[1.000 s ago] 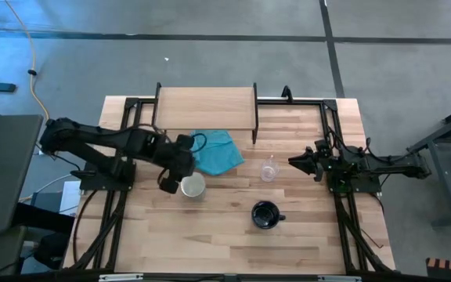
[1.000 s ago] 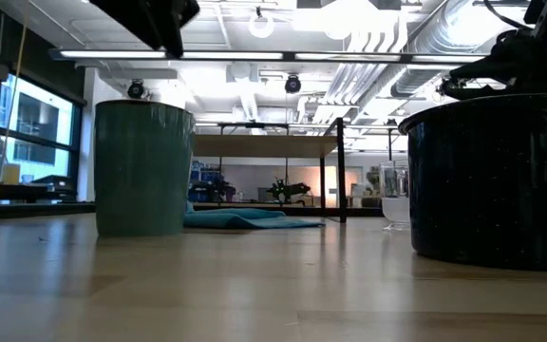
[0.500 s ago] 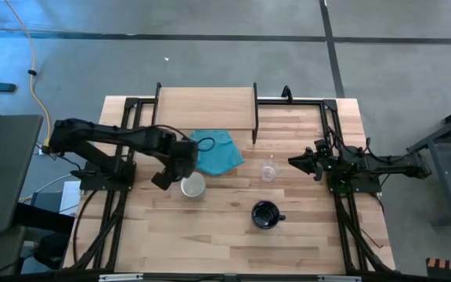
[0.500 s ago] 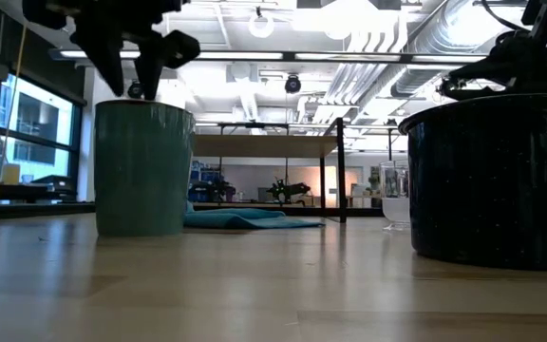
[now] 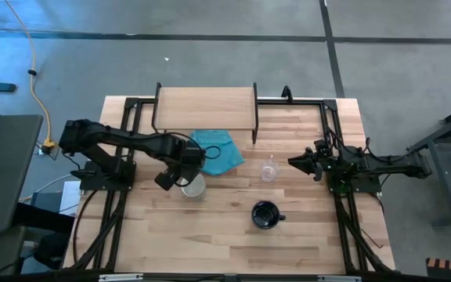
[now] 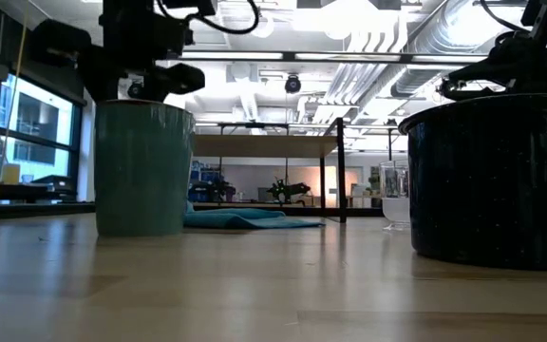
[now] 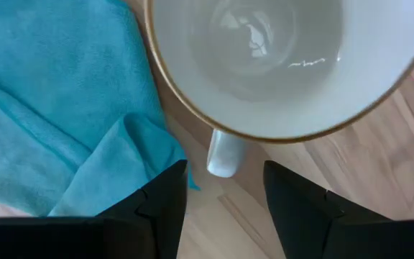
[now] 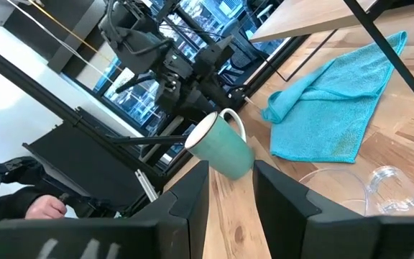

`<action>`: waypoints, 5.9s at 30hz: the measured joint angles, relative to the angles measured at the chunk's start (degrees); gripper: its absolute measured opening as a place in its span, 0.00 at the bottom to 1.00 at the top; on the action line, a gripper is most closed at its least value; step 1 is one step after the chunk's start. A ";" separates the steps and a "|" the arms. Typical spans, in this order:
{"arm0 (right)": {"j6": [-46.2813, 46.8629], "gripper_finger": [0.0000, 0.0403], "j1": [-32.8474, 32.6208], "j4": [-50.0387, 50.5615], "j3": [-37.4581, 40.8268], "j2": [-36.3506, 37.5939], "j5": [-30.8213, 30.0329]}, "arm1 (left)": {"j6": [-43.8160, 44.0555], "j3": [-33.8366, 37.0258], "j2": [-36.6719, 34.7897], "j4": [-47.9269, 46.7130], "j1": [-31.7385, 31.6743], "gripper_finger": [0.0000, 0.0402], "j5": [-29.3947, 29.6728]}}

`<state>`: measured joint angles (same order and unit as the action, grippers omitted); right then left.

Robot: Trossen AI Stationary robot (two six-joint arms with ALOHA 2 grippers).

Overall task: Stack small to large cups/mugs on shelf
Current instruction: Put the light blue mug on the shelf

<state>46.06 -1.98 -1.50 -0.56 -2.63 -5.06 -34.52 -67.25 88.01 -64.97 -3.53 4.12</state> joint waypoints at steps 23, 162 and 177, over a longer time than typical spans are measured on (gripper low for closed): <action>-0.02 0.25 0.00 0.11 -0.01 0.02 0.13 | 9.33 2.30 0.08 5.00 0.15 0.42 -2.82; -1.46 0.25 0.00 0.50 -0.02 -0.04 2.08 | 13.29 -2.91 -0.08 21.57 7.82 0.24 -4.57; -1.51 0.25 0.02 0.50 -0.02 -0.07 2.06 | 8.65 -12.42 9.95 16.99 8.09 0.24 -5.02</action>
<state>44.56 -1.96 -0.99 -0.58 -2.70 -3.01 -25.87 -79.67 97.96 -47.98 4.56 -0.90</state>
